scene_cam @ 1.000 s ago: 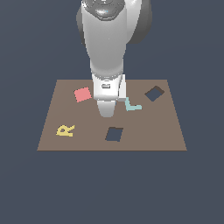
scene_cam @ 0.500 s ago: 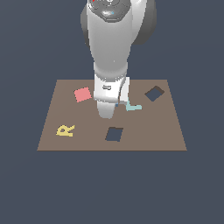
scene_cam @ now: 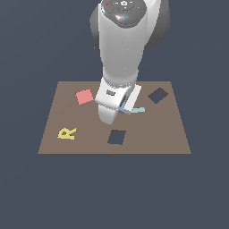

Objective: Insert a designated object into the corresponding slot on a board.

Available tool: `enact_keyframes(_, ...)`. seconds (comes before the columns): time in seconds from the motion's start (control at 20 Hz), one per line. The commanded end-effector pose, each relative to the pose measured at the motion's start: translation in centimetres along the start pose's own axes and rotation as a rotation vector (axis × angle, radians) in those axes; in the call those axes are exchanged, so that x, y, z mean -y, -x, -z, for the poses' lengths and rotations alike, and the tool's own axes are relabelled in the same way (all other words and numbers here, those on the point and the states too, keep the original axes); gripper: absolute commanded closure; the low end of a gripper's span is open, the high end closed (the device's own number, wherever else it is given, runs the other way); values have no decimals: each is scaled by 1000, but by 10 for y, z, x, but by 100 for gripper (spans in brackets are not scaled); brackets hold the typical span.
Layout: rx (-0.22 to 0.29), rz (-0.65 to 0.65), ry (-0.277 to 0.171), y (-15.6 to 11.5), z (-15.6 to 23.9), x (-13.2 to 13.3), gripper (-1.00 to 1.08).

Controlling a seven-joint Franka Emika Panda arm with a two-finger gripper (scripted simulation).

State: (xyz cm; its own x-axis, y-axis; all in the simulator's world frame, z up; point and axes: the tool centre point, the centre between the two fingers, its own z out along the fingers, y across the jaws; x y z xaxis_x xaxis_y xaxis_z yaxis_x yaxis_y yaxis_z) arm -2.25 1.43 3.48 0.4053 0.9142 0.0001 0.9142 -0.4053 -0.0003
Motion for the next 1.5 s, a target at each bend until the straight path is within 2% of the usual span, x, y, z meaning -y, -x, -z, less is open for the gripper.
enact_keyframes(0.0,0,-88,1,-7,1,-3,108)
enact_keyframes(0.8,-1,-734,1,-45,3,-46,108)
enact_keyframes(1.15,-1,-1018,1,-50,5,-71,108)
enact_keyframes(1.45,-1,-1209,1,-49,5,-88,108)
